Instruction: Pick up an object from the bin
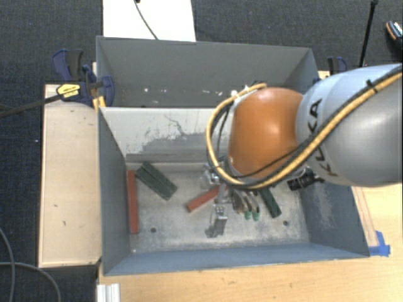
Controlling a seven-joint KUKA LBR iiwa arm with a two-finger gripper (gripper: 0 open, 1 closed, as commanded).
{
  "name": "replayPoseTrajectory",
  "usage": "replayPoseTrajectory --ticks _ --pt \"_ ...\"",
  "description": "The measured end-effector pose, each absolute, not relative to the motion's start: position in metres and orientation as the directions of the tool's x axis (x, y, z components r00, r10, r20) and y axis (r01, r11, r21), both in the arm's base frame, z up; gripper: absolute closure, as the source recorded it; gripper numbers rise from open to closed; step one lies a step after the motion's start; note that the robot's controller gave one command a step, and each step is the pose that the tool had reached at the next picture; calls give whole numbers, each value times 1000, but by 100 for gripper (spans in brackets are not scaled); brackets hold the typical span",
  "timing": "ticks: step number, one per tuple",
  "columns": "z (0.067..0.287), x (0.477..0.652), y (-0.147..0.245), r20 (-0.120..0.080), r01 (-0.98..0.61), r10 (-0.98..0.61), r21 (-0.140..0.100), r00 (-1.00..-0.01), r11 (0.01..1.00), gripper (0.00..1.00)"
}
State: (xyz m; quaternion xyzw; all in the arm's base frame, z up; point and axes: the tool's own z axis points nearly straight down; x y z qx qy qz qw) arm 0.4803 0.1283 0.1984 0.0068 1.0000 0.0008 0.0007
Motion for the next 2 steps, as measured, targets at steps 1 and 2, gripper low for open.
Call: replayPoseTrajectory --ticks 1,2 --pt "150 539 85 -4 49 49 -1 -999 999 0" --pt "66 555 81 3 -9 -9 -1 -1000 1000 0"
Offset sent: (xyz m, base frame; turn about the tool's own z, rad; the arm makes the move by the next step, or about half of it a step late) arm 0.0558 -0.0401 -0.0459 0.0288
